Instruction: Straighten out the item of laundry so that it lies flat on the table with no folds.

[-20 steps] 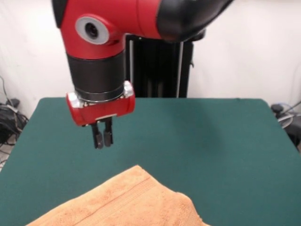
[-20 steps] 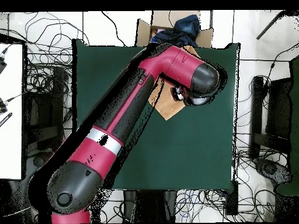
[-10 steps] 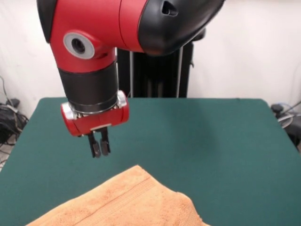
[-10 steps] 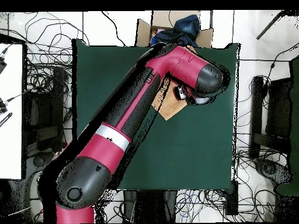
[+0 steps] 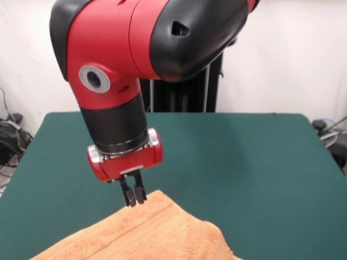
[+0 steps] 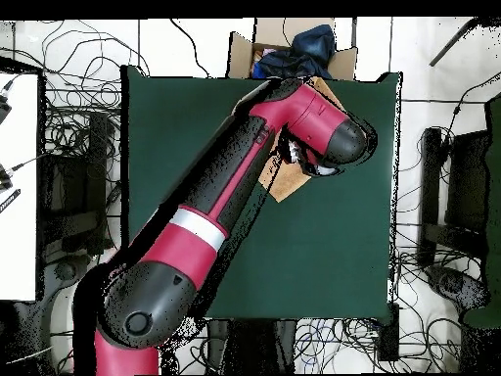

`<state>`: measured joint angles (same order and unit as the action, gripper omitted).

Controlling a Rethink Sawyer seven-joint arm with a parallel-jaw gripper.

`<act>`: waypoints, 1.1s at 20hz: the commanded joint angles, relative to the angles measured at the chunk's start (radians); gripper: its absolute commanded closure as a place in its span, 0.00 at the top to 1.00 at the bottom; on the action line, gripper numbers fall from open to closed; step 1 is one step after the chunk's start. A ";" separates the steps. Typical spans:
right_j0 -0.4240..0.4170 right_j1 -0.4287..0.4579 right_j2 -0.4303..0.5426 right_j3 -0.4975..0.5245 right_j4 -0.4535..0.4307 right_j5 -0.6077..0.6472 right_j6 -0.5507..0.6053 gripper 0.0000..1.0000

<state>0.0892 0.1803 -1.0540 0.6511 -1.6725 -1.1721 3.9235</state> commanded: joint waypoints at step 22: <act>-0.011 0.131 0.137 -0.068 0.058 -0.024 -0.015 0.00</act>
<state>0.0860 0.2761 -1.0494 0.6417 -1.6557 -1.1402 3.9235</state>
